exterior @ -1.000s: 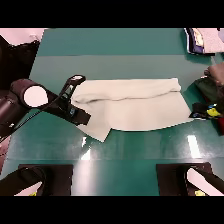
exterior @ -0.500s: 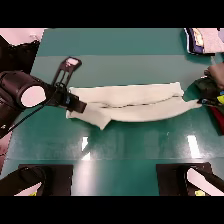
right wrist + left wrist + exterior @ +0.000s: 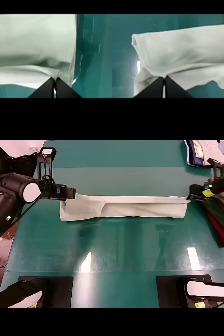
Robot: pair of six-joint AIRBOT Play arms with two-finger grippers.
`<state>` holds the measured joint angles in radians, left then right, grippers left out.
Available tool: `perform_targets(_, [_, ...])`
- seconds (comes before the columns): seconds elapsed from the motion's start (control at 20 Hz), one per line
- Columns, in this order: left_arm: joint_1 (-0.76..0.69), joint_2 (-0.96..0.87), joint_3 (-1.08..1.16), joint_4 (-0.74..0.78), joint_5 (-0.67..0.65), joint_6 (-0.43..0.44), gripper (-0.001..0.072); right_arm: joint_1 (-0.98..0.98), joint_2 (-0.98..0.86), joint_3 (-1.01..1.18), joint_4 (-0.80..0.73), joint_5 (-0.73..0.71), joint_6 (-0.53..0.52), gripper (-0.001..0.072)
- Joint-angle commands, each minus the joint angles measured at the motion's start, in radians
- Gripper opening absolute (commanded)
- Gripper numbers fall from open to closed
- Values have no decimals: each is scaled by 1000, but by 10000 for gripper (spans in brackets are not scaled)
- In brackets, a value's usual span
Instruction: Fold the shirts.
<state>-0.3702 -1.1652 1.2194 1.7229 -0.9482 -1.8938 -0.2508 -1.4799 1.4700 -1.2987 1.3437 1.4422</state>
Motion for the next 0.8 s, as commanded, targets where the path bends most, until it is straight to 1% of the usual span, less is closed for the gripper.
perform_targets(0.0, [30,-84,0,-36,105,80,29,28,-123,71,-4,-49,0,13])
perform_targets(0.25, [30,-202,0,-28,186,85,29,43,-196,82,-3,-134,0,13])
perform_targets(0.45, [31,-251,0,-24,204,84,29,43,-205,82,-2,-192,0,14])
perform_targets(0.5, [30,-253,0,-18,204,84,30,43,-205,82,-1,-194,0,25])
perform_targets(0.55, [31,-253,6,-9,200,84,31,43,-205,83,-1,-193,0,193])
perform_targets(0.6, [30,-252,19,7,181,84,205,36,-205,90,-1,-182,-1,482])
perform_targets(0.65, [30,-251,43,25,154,84,493,27,-205,106,-1,-161,-1,597])
perform_targets(0.7, [30,-251,74,35,122,85,578,11,-203,130,3,-126,-3,599])
perform_targets(0.75, [30,-251,111,50,85,88,572,-11,-200,157,34,-71,-29,598])
